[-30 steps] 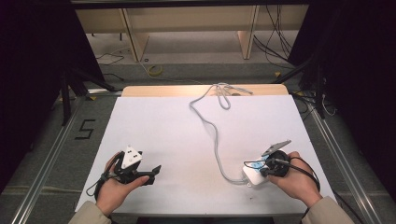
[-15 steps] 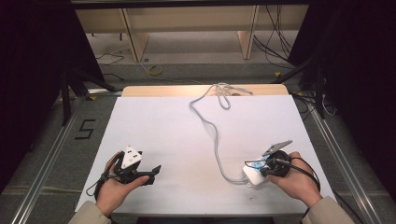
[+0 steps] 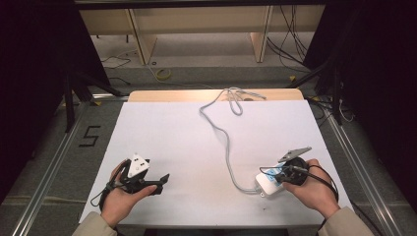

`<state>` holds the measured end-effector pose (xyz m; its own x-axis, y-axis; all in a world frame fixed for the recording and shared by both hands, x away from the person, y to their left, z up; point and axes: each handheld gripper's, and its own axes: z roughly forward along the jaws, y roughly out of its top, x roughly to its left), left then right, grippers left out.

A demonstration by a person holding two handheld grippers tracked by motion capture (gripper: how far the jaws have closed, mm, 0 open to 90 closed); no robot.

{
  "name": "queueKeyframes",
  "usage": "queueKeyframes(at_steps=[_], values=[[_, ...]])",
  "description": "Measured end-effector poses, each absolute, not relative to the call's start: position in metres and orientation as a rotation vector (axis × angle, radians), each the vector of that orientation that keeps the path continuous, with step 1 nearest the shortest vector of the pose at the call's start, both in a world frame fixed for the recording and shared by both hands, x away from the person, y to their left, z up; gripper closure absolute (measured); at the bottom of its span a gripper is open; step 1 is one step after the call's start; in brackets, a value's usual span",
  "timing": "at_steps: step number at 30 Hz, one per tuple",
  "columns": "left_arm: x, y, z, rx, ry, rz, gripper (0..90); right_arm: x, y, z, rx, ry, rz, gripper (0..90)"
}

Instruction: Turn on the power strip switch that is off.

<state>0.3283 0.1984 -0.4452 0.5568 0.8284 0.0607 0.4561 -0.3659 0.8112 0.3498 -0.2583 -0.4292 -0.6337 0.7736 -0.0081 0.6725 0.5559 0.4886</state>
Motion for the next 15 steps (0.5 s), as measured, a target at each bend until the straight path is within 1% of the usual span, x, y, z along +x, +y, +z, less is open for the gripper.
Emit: queueKeyframes(at_steps=[15], values=[[0.3282, 0.1984, -0.4453, 2.009, 1.030, 0.607, 15.4, 0.3498, -0.2613, -0.4241, 1.204, 2.478, 0.759, 90.0]])
